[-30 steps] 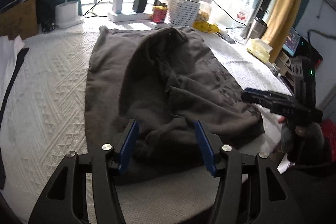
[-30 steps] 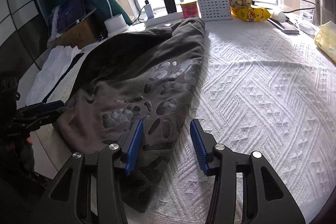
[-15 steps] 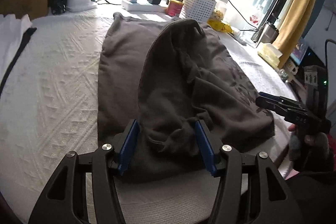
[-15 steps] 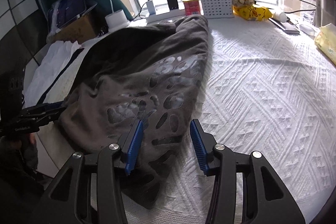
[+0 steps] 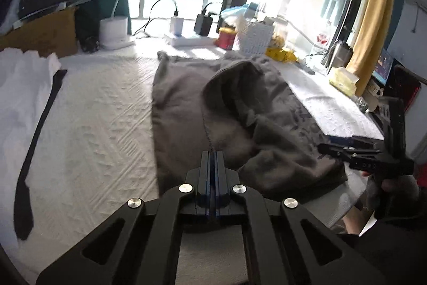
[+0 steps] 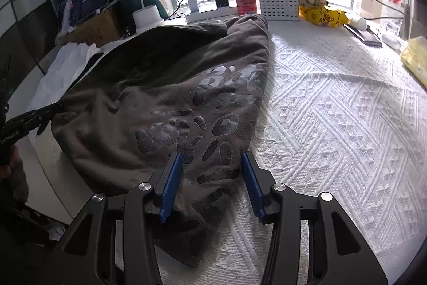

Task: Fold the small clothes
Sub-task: 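Open the left tool and release the T-shirt layer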

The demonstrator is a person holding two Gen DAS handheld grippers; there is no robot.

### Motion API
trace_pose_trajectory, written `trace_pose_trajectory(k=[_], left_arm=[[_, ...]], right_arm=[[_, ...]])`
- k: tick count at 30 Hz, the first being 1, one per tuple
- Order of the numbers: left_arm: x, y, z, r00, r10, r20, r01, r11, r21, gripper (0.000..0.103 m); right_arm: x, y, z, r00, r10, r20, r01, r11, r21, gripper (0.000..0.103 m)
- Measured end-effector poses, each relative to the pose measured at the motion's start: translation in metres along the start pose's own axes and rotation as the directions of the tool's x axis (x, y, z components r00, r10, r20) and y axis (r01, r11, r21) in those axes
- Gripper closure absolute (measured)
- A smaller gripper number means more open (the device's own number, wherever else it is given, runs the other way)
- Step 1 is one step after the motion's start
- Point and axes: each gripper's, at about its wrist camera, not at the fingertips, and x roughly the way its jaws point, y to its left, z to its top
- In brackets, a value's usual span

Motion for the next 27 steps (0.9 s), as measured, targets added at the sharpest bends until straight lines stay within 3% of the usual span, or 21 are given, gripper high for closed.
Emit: trace_pose_trajectory(k=[8, 13, 17, 18, 20, 21, 22, 24, 27], left_arm=[[0.001, 0.027, -0.002, 0.997, 0.072, -0.011, -0.073, 0.997, -0.035, 0.102], [0.018, 0.028, -0.013, 0.994, 0.024, -0.108, -0.028, 0.999, -0.036, 0.102], [0.014, 0.026, -0.009, 0.994, 0.044, -0.104, -0.048, 0.998, -0.036, 0.101], [0.013, 0.027, -0.005, 0.994, 0.061, -0.092, -0.064, 0.997, -0.035, 0.098], [0.012, 0.027, 0.002, 0.994, 0.091, -0.065, -0.091, 0.996, -0.005, 0.080], [0.014, 0.026, 0.008, 0.993, 0.110, -0.052, -0.109, 0.994, 0.027, 0.061], [0.017, 0.025, 0.014, 0.991, 0.128, -0.038, -0.126, 0.990, 0.056, 0.050], [0.024, 0.021, 0.029, 0.989, 0.148, -0.015, -0.145, 0.983, 0.114, 0.050], [0.035, 0.011, 0.054, 0.994, 0.104, 0.015, -0.105, 0.980, 0.171, 0.050]], right_arm=[[-0.005, 0.015, 0.004, 1.000, 0.013, 0.003, -0.013, 0.999, -0.044, 0.054], [-0.001, 0.011, 0.003, 1.000, 0.007, -0.005, -0.007, 0.999, -0.036, 0.054], [0.000, 0.004, 0.004, 1.000, 0.003, -0.005, -0.003, 1.000, -0.017, 0.054], [-0.001, 0.002, 0.006, 1.000, -0.002, 0.000, 0.002, 1.000, -0.019, 0.054], [-0.003, 0.000, 0.012, 1.000, -0.009, 0.015, 0.010, 1.000, -0.019, 0.054], [-0.003, -0.001, 0.015, 1.000, -0.012, 0.022, 0.013, 1.000, -0.017, 0.054], [-0.004, -0.003, 0.017, 0.999, -0.015, 0.029, 0.015, 1.000, -0.015, 0.054], [-0.005, -0.008, 0.024, 0.999, -0.024, 0.045, 0.025, 1.000, -0.013, 0.054], [-0.006, -0.017, 0.032, 0.997, -0.044, 0.063, 0.044, 0.999, -0.003, 0.054]])
